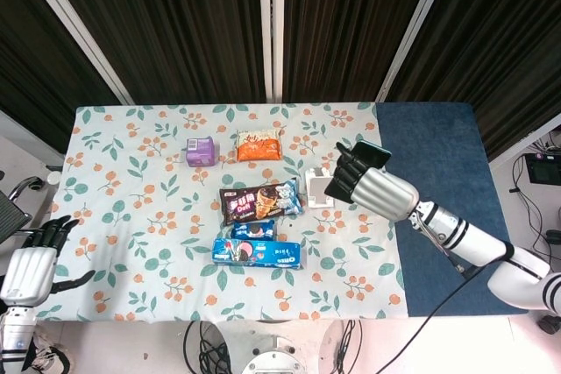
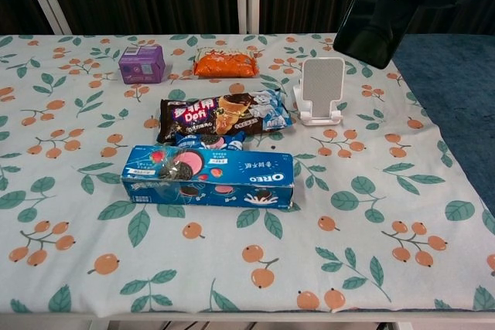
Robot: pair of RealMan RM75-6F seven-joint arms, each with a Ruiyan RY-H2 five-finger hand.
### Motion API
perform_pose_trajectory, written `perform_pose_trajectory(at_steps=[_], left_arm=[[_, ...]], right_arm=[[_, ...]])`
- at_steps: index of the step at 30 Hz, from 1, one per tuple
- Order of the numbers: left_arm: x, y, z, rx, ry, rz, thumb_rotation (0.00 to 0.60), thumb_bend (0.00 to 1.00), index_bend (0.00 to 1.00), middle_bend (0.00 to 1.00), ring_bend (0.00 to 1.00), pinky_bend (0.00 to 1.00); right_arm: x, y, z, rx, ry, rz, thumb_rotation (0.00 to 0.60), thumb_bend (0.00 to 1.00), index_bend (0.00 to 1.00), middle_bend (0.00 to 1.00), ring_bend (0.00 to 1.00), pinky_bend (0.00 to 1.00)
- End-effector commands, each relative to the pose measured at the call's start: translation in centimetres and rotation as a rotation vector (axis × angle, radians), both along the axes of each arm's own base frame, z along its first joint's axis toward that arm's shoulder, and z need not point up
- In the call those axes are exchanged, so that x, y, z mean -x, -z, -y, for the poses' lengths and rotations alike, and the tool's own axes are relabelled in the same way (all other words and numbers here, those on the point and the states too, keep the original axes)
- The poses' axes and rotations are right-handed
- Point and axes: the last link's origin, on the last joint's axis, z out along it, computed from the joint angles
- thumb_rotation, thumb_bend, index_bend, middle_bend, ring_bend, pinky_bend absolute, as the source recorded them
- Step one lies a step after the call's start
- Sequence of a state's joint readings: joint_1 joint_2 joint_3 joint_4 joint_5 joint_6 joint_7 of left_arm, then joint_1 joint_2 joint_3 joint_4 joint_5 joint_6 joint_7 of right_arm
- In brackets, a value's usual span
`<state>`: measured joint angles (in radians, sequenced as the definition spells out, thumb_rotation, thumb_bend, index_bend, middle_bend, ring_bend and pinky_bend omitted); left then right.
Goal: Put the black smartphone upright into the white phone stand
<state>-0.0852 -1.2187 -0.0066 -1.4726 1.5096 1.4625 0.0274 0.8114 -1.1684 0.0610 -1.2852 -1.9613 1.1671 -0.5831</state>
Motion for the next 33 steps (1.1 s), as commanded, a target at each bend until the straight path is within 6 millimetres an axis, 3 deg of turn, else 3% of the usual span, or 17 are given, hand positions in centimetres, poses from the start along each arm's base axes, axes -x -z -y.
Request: perform_pose_trajectory(at_steps=[1, 13, 33], left_arm=[[0.1, 0.0, 0.0, 0.000, -0.002, -0.001, 0.441, 0.10, 0.14, 0.11, 0.11, 0.24], [0.5, 0.1, 0.0, 0.003, -0.018, -0.006, 0.440, 0.10, 0.14, 0.11, 0.11, 0.24], [1.1, -0.3, 0.5, -0.013, -0.034, -0.001, 0.442, 0.10, 0.14, 0.11, 0.11, 0.24]], right_arm=[[-0.3, 0.8, 1.1, -0.077, -0.112, -0.113, 0.600, 0.32, 0.59, 0.39, 0.40, 0.00], [-0.1, 2.2, 3.4, -0.124, -0.241, -0.191, 0.600, 0.30, 0.51, 0.34, 0.34, 0.00], [-1.3, 5.2, 5.2, -0.135, -0.271, -0.310, 0.600, 0.31, 0.51, 0.33, 0.32, 0.00]])
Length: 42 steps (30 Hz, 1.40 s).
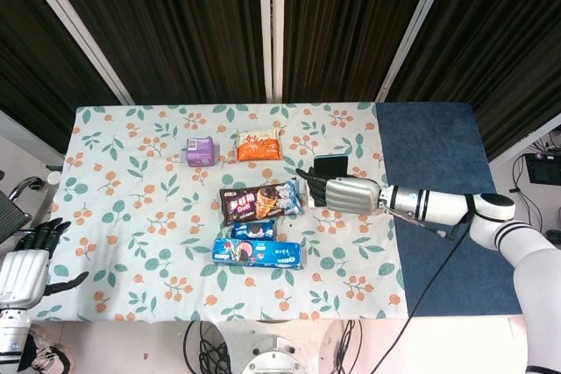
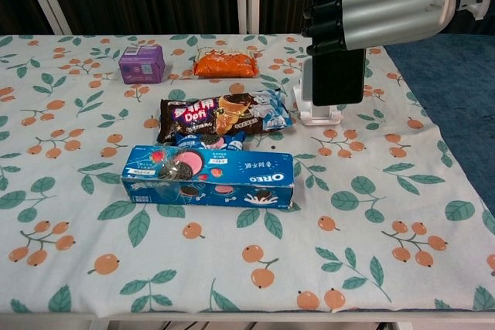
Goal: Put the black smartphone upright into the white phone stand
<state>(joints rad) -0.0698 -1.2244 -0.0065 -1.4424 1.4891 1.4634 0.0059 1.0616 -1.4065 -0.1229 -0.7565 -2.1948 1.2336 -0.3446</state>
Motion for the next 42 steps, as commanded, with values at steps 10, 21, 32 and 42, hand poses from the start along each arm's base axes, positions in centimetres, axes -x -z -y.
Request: perform_pose_trajectory(at_steps=[10, 21, 32, 42], left_arm=[[0.4, -0.3, 0.3, -0.008, -0.003, 0.007, 0.439, 0.10, 0.14, 0.11, 0.11, 0.24], [0.6, -0.4, 0.4, -0.008, -0.004, 0.010, 0.441, 0.09, 0.14, 0.11, 0.11, 0.24], [0.7, -0.3, 0.4, -0.005, -0.004, 0.010, 0.442, 0.10, 0.14, 0.11, 0.11, 0.24], [0.7, -0.4, 0.4, -0.005, -0.006, 0.011, 0.442, 0.10, 0.14, 0.11, 0.11, 0.24]], right_arm=[[-0.9, 1.3, 0.8, 0.029, -0.028, -0.033, 0.600, 0.32, 0.50, 0.33, 0.31, 0.00], [-0.4, 2.8, 0.7, 0.092, -0.045, -0.021, 0.600, 0.32, 0.51, 0.32, 0.29, 0.00], [0.2, 3.3, 0.0, 0.091, -0.034, -0.008, 0.600, 0.32, 0.50, 0.32, 0.29, 0.00], [0.9, 4.0, -0.3, 0.086, -0.014, -0.002, 0.600, 0.32, 0.50, 0.32, 0.29, 0.00]])
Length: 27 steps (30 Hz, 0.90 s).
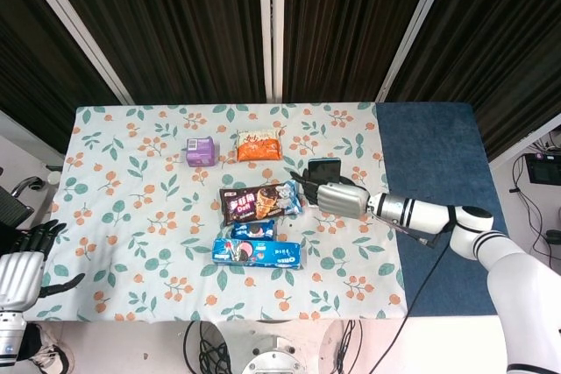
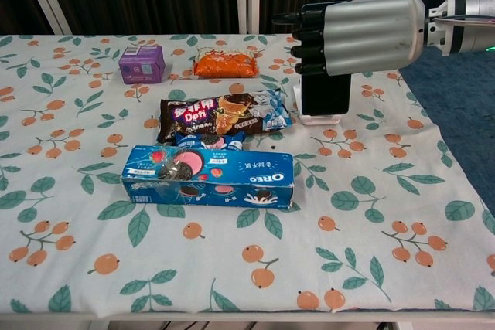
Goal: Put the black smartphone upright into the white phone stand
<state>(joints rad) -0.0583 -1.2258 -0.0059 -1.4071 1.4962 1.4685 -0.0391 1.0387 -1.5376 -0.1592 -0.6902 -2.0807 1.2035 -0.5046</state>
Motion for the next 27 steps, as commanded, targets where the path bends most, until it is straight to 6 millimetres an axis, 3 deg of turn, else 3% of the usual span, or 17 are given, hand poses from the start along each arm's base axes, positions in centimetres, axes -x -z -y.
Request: perform_pose_trajectory(at_steps=[1, 17, 19, 23, 25, 27], left_arm=[[0.03, 0.00, -0.02, 0.000, -0.001, 0.000, 0.441, 0.10, 0.14, 0.11, 0.11, 0.24], [0.17, -0.10, 0.07, -0.001, -0.005, 0.001, 0.442, 0.10, 0.14, 0.11, 0.11, 0.24], [0.18, -0.09, 0.08, 0.000, -0.005, 0.001, 0.443, 0.10, 0.14, 0.11, 0.11, 0.24], [0.20, -0.01, 0.06, 0.005, -0.006, -0.002, 0.438, 0.10, 0.14, 0.11, 0.11, 0.24], [0.22, 0.04, 0.03, 0.007, -0.007, -0.003, 0.442, 0.10, 0.14, 0.11, 0.11, 0.24], [0.21, 0.05, 0.01, 0.007, -0.007, -0.002, 0.447, 0.09, 0.14, 0.11, 0.11, 0.24]], right_arm=[[-0.01, 0.13, 0.03, 0.001, 0.002, 0.004, 0.600, 0.32, 0.50, 0.32, 0.29, 0.00], [-0.04, 0.49, 0.22, -0.004, 0.025, 0.014, 0.600, 0.32, 0.49, 0.30, 0.25, 0.00], [0.01, 0.47, 0.34, 0.002, 0.028, 0.006, 0.600, 0.32, 0.42, 0.26, 0.19, 0.00], [0.18, 0.50, 0.47, 0.023, 0.040, -0.008, 0.600, 0.27, 0.12, 0.14, 0.06, 0.00], [0.31, 0.54, 0.47, 0.027, 0.048, -0.018, 0.600, 0.24, 0.03, 0.10, 0.02, 0.00], [0.40, 0.56, 0.45, 0.029, 0.056, -0.023, 0.600, 0.21, 0.00, 0.05, 0.00, 0.00]])
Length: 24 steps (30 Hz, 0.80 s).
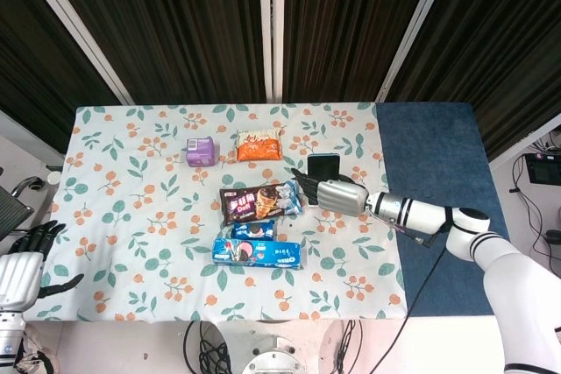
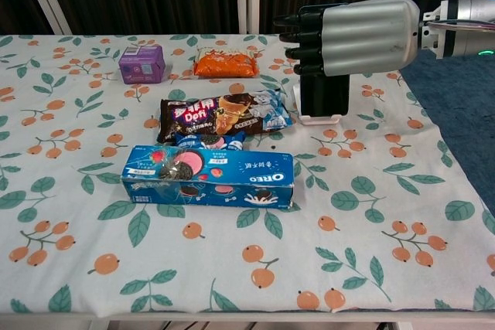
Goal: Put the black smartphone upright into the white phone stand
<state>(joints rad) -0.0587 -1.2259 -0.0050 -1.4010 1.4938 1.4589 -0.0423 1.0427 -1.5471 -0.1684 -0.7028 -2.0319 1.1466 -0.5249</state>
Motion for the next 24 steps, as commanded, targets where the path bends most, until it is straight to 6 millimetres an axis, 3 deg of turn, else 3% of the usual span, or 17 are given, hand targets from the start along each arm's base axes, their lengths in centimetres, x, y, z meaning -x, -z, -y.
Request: perform_pose_trajectory(at_steps=[1, 8, 12, 14, 18, 22, 24], left_arm=[[0.0, 0.0, 0.0, -0.001, 0.000, 0.000, 0.448, 0.10, 0.14, 0.11, 0.11, 0.24], [0.0, -0.1, 0.1, -0.005, -0.001, -0.001, 0.451, 0.09, 0.14, 0.11, 0.11, 0.24], [0.1, -0.3, 0.2, -0.013, -0.004, 0.001, 0.450, 0.09, 0.14, 0.11, 0.11, 0.24], [0.1, -0.3, 0.2, -0.016, -0.004, 0.002, 0.448, 0.10, 0.14, 0.11, 0.11, 0.24], [0.0, -0.3, 0.2, -0.016, -0.001, 0.002, 0.452, 0.10, 0.14, 0.11, 0.11, 0.24], [-0.5, -0.1, 0.1, -0.005, 0.008, -0.001, 0.450, 0.10, 0.14, 0.11, 0.11, 0.24], [-0.8, 0.0, 0.0, 0.003, 0.015, -0.004, 0.449, 0.10, 0.14, 0.11, 0.11, 0.24]], right_arm=[[0.1, 0.0, 0.0, 0.006, 0.010, -0.005, 0.600, 0.20, 0.00, 0.03, 0.00, 0.00], [-0.2, -1.0, -0.3, 0.021, 0.017, 0.035, 0.600, 0.17, 0.00, 0.00, 0.00, 0.00], [0.2, -3.2, -1.6, 0.028, 0.076, 0.199, 0.600, 0.15, 0.00, 0.00, 0.00, 0.00], [1.0, -5.1, -3.3, 0.025, 0.156, 0.352, 0.600, 0.15, 0.00, 0.00, 0.00, 0.00], [4.2, -8.8, -8.1, -0.016, 0.458, 0.730, 0.600, 0.23, 0.00, 0.00, 0.00, 0.00], [9.9, -12.1, -13.6, -0.006, 0.850, 1.072, 0.600, 0.30, 0.00, 0.00, 0.00, 0.00], [12.6, -13.2, -15.7, 0.036, 0.970, 1.153, 0.600, 0.32, 0.00, 0.00, 0.00, 0.00]])
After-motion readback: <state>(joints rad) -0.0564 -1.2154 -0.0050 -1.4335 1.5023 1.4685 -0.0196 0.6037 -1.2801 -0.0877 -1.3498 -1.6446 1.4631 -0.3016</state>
